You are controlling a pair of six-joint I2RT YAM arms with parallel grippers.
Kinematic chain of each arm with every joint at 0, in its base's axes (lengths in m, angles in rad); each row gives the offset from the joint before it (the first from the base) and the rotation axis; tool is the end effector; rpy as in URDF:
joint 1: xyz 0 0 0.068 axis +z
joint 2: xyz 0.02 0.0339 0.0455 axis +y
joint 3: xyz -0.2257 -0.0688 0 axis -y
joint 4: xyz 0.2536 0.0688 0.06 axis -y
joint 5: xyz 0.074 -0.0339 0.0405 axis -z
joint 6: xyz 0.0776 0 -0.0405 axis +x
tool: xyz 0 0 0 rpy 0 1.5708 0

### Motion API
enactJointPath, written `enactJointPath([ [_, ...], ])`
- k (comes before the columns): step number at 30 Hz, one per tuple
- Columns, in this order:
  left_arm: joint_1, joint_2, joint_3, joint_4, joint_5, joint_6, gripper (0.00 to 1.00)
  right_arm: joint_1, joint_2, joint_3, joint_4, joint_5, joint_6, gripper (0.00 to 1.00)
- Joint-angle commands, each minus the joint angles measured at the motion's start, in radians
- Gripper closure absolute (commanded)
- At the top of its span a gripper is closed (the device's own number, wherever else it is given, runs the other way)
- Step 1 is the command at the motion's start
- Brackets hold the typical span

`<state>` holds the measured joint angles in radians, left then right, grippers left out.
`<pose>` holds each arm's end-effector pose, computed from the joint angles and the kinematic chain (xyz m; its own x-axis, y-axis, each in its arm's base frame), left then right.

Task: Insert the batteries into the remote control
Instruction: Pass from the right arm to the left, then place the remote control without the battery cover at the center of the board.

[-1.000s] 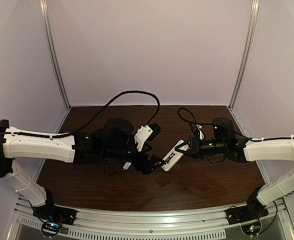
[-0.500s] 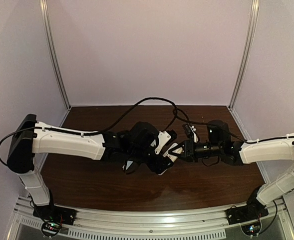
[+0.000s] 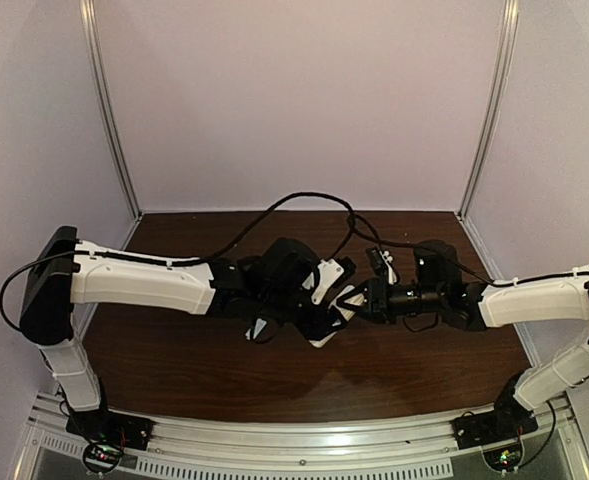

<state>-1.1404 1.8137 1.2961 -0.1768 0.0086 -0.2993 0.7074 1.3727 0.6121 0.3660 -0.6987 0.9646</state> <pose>0.1833 -0.4009 0.1622 -0.5239 0.4345 -0.7327 0.7923 0.5644 -0.2318 0.2137 0.2484 0.1521 -0.9463 0.0188 -0.3227 -0.3005 0.3170 0.8996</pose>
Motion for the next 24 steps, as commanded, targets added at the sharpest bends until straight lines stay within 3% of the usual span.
enactJointPath([
  [1,0.021,-0.005,-0.054,0.008,0.045,-0.012,0.64,-0.026,-0.027,0.028,-0.016,-0.017,-0.032,0.6],
  [4,0.022,-0.01,-0.094,-0.006,0.04,-0.004,0.64,-0.084,-0.054,0.025,-0.054,-0.021,-0.05,0.46],
  [7,0.022,-0.005,-0.127,-0.021,0.021,0.011,0.65,-0.138,-0.09,0.029,-0.121,-0.021,-0.094,0.4],
  [24,0.013,0.21,0.071,-0.304,-0.073,0.098,0.6,-0.271,-0.217,-0.002,-0.309,-0.031,-0.207,0.38],
])
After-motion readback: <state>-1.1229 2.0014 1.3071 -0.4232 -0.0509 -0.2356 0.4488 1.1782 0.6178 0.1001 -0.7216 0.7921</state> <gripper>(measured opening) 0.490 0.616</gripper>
